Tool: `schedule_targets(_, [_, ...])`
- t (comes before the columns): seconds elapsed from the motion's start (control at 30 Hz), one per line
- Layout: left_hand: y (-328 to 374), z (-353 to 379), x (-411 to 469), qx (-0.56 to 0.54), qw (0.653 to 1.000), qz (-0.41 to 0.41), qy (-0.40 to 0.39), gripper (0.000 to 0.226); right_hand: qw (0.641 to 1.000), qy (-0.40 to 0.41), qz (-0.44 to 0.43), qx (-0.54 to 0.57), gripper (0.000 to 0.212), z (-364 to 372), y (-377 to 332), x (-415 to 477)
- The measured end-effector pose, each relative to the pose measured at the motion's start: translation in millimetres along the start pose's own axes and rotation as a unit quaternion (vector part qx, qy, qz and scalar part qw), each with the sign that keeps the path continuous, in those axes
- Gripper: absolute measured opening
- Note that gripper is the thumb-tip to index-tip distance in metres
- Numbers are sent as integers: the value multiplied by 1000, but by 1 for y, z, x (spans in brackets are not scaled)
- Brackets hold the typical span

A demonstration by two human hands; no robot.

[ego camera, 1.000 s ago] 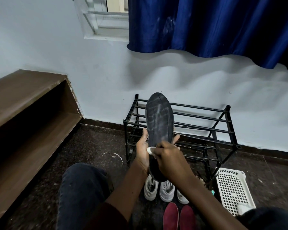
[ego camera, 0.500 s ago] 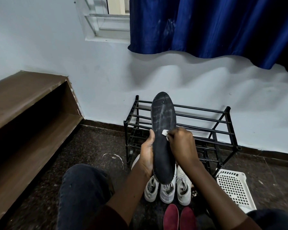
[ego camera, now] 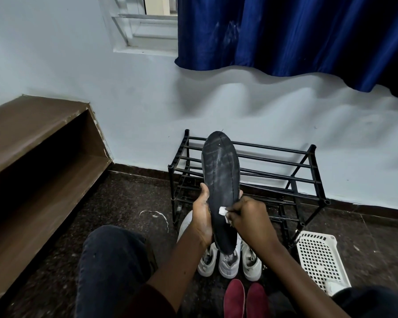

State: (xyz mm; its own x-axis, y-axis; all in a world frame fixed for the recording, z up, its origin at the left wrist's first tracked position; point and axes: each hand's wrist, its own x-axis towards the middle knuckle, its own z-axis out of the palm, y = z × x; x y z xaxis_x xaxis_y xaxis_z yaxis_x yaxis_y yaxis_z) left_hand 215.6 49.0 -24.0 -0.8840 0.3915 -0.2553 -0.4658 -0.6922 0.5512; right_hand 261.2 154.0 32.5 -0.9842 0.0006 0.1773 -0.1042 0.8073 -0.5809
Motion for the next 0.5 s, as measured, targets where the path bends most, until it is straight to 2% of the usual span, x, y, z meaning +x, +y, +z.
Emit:
schedule_targets(0.13, [0,1,-2,-2,1000,-12,4,74,997,58,1,-43,13,-2,-3,22])
schedule_targets(0.3, [2,-1,-7,-3,1000,-6,2,72,995,69,-12,-66,13,3,-11,27])
schedule_targets(0.5, [7,-6,-4,7,1000,-7,17,74,998,-34,-58,-11,15,9,-10,1])
